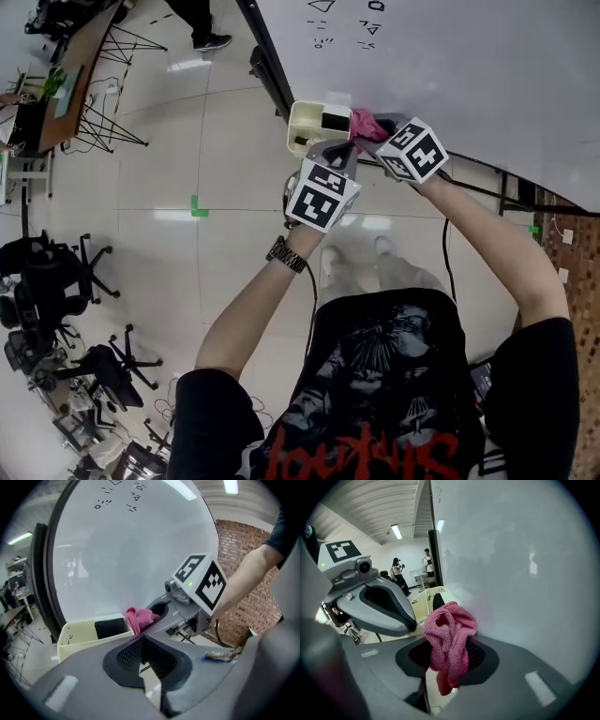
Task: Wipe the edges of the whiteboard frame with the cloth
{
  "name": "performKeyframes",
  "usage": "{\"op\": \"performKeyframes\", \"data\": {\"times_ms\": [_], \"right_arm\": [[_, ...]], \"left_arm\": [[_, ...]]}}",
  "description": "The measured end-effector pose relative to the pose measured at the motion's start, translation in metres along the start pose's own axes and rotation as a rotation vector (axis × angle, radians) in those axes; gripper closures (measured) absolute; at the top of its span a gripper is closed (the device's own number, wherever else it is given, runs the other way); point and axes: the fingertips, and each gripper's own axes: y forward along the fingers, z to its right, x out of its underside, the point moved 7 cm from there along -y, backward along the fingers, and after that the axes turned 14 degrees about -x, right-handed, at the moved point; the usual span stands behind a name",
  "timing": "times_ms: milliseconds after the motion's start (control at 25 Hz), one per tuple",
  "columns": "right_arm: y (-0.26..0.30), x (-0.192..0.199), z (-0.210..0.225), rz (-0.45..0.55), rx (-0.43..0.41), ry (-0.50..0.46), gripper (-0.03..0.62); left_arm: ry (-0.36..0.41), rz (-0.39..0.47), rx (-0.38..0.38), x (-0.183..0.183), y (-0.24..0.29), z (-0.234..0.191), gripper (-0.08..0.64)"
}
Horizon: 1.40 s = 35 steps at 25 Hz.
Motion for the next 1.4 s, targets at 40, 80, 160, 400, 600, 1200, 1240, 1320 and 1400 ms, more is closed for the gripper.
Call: {"op": "performKeyframes", "data": {"times_ms": [40,80,160,400,600,1200,1240,1320,1400], "right_arm": [[0.004,0.004,0.005,-0.013,-0.020,0.013,0.465],[0.009,0.009,0.007,-0.022,-0.037,0.030,0.465],[0.017,0.024,0.004,-0.034,-0.063,0.052,0.465],[0.033,0.044,0.009,-0.126,-0.134,0.000,0.465],[0.054,0.014,0.022,-0.153,-0.156,-0.035,0.465],[0.076,0.013,0.046,-0.371,-0.289,-0.146,0.466],[0.076,0.013,0.045,-0.373,-0.288,-0.146,0.465],[0.080,0.012,0.043,-0.369,-0.284,-0.140,0.465],[0.084,0.010,0.044,-0.365,-0.287,-0.139,0.466]], "left_arm": [[-0.027,0.006,-0.013,-0.001,0.001,-0.001,0.563],[-0.048,0.018,-0.032,-0.002,0.000,0.000,0.563],[-0.072,0.049,-0.069,0.003,-0.006,0.011,0.563],[0.022,0.063,-0.117,0.007,-0.002,0.054,0.563],[0.114,0.063,-0.097,0.005,0.010,0.014,0.563],[-0.020,-0.013,-0.001,0.051,0.063,0.002,0.563],[-0.025,-0.013,0.004,0.052,0.063,0.003,0.563],[-0.032,-0.015,0.012,0.055,0.062,0.001,0.563],[-0.034,-0.020,0.012,0.056,0.063,-0.003,0.563]]}}
